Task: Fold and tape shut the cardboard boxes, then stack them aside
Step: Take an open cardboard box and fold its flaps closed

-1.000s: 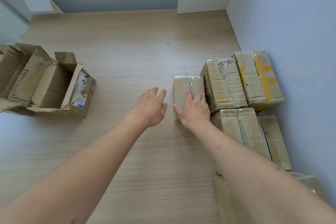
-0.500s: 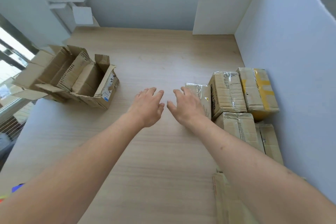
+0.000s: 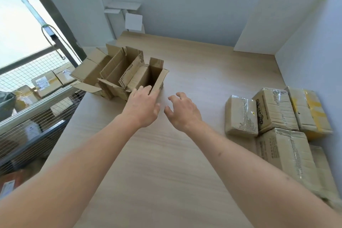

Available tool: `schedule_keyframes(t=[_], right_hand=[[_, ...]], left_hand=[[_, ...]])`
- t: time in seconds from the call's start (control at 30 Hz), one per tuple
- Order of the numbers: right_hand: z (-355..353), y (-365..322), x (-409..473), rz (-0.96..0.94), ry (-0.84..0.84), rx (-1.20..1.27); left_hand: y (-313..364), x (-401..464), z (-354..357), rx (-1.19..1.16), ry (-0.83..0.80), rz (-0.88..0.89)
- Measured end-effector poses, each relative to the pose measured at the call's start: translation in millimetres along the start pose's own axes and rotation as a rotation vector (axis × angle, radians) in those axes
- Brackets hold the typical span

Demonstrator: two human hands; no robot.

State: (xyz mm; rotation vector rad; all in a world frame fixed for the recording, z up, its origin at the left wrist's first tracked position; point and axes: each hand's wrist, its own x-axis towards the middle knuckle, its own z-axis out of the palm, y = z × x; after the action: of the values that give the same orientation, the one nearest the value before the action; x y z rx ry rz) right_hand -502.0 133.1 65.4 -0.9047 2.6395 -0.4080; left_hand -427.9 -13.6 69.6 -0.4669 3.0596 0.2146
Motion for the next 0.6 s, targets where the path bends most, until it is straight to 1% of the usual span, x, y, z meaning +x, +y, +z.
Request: schedule_keyframes(t=[0.13,0.27,0.5,0.6], right_hand=[[30,-44,20,0.052,-0.002,0.009],[61,-81,50,0.094,0.081,-0.013],[115,-105,103,0.153,0.321,-0.148],[124,-110,103,0.17,0.373,-0.154]], left_hand=[[-62,3,5,0.022,-0.008,0.032],[-115,6,22,-0.022,-0.056,0.056],[-156,9,50,-0.149,-0.082,0.101],[-166,10,56,-0.173,-0.073,0.111]])
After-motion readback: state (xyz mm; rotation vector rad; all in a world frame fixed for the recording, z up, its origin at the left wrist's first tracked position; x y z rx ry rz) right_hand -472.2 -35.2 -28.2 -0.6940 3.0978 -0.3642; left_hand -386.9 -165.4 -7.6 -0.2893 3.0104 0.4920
